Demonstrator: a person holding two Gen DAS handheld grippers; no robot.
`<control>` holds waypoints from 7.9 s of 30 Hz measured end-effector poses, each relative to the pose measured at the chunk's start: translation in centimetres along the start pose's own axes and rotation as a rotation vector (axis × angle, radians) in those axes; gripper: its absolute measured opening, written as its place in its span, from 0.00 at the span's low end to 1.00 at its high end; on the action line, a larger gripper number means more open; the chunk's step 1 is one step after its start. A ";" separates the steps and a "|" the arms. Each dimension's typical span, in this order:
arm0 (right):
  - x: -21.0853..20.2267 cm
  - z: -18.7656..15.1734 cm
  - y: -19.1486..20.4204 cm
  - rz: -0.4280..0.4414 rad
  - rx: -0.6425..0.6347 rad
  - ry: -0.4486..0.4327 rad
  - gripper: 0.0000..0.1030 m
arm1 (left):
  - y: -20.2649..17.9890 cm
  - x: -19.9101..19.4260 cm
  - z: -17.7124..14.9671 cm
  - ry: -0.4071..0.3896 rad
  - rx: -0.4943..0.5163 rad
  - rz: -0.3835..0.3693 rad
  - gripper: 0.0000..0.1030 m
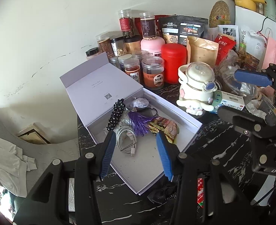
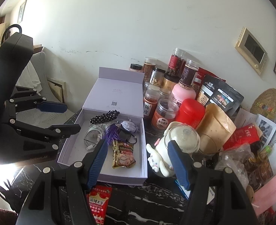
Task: Organize objects
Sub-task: 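Withdraw both tools from the box toward the red snack packet, then lower the right tool onto the red spicy snack packet, then close the right tool on the red snack packet, then lift the red packet with the right tool and carry it toward the box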
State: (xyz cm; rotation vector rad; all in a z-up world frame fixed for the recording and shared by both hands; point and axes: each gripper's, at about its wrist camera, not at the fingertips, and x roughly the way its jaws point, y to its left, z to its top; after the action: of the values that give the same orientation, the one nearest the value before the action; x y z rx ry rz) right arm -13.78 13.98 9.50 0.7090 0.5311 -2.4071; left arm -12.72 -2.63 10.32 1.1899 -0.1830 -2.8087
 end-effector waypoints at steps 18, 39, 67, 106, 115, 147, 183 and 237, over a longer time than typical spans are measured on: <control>-4.5 -5.9 2.3 0.008 0.025 0.031 0.65 | -3.8 -4.1 -6.1 0.000 0.010 -0.029 0.42; -2.9 -12.4 3.2 0.077 0.084 0.136 0.66 | -5.6 -1.3 -11.6 0.056 -0.014 -0.105 0.46; 5.7 -15.4 6.5 0.269 0.091 0.305 0.76 | -5.0 8.6 -15.0 0.186 0.053 -0.206 0.46; 3.6 -18.9 6.1 0.153 0.125 0.348 0.54 | -4.9 6.6 -18.4 0.218 0.060 -0.222 0.23; 2.2 -20.3 4.8 0.145 0.132 0.360 0.54 | -5.8 4.1 -20.5 0.234 0.051 -0.206 0.23; 4.2 -19.4 4.9 0.151 0.150 0.368 0.86 | -5.9 5.3 -20.2 0.214 0.040 -0.228 0.47; 1.4 -18.3 4.3 0.168 0.184 0.318 0.46 | -5.8 4.3 -18.2 0.213 0.037 -0.279 0.18; 5.2 -6.7 2.3 0.230 0.049 0.173 0.46 | -0.5 7.0 -7.2 0.124 0.043 -0.202 0.18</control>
State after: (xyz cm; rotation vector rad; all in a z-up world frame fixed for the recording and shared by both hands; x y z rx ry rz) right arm -13.57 13.55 0.68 0.9516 0.4346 -2.1633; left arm -12.41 -3.55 0.33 1.4645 -0.1206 -2.8999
